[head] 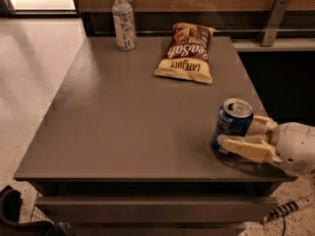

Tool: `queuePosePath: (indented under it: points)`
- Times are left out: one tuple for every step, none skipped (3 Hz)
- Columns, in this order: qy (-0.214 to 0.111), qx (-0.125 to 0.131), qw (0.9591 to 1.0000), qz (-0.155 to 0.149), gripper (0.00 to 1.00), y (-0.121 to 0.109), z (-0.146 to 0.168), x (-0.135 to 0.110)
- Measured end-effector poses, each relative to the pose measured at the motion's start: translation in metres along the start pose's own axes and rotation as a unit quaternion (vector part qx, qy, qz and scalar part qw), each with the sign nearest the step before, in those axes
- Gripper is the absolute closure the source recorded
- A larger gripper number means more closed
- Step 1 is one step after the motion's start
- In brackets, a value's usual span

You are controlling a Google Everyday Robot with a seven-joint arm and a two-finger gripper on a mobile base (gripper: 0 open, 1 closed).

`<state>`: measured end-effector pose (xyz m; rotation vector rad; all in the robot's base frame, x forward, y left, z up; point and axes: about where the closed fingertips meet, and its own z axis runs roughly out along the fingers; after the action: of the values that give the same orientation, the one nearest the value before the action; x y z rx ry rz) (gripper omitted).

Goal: Move pepsi can near blue plastic bottle

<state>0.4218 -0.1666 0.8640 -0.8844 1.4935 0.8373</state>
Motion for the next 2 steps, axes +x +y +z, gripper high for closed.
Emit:
queuePosePath:
  points:
    - [-0.026,-0.012,0.9996,0.005,1.00,-0.021,0.032,-0.017]
    - [-0.040,-0.014,0.9991,0.002,1.00,-0.049,0.090,-0.047]
